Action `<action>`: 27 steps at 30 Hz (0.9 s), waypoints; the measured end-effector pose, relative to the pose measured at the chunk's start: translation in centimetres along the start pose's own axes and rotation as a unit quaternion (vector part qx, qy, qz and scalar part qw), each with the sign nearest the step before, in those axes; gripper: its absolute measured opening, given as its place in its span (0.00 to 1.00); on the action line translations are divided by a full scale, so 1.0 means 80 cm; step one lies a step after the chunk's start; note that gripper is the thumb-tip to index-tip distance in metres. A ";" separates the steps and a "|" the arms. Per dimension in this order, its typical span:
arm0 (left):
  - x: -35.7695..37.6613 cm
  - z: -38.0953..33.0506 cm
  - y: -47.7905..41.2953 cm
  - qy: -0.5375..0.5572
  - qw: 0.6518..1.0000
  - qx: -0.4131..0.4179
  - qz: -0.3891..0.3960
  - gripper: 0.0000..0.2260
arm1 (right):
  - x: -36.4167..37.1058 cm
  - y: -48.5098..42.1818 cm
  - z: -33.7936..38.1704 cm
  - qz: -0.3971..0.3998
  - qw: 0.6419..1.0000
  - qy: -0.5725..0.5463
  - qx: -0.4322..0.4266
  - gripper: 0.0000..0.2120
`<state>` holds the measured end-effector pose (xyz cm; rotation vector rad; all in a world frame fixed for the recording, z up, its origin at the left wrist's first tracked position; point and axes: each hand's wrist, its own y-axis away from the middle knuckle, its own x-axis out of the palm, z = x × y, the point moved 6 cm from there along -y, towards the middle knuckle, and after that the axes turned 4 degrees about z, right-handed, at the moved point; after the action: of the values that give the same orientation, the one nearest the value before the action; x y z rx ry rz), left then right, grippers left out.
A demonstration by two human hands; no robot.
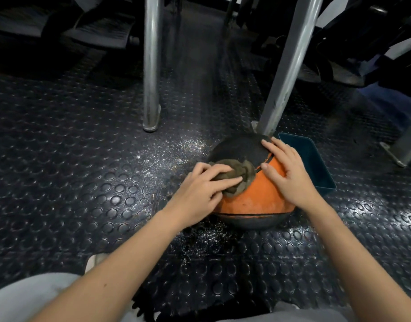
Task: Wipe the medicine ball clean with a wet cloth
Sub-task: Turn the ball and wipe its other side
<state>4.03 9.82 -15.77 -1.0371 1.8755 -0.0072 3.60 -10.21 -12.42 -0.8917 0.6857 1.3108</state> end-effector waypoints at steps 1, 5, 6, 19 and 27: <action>0.001 0.003 0.000 -0.009 1.000 0.000 -0.001 0.22 | 0.000 0.002 0.003 -0.001 1.000 -0.001 -0.003 0.23; -0.008 0.011 -0.015 0.018 0.998 -0.052 -0.041 0.21 | 0.003 0.017 0.024 -0.002 0.999 0.022 -0.035 0.25; -0.013 0.017 -0.020 0.038 0.995 -0.077 -0.053 0.21 | 0.007 0.020 0.031 0.002 0.998 0.033 -0.046 0.25; -0.001 -0.011 0.002 0.035 0.998 -0.017 -0.038 0.20 | 0.002 0.005 0.012 0.018 0.999 -0.013 -0.037 0.26; -0.009 0.002 -0.011 0.013 0.997 -0.038 -0.068 0.21 | 0.004 0.012 0.031 0.015 0.998 0.004 -0.054 0.25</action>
<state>4.80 9.81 -14.97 -1.2211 1.8371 -0.0286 2.58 -7.88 -11.59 -0.9781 0.6405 1.3820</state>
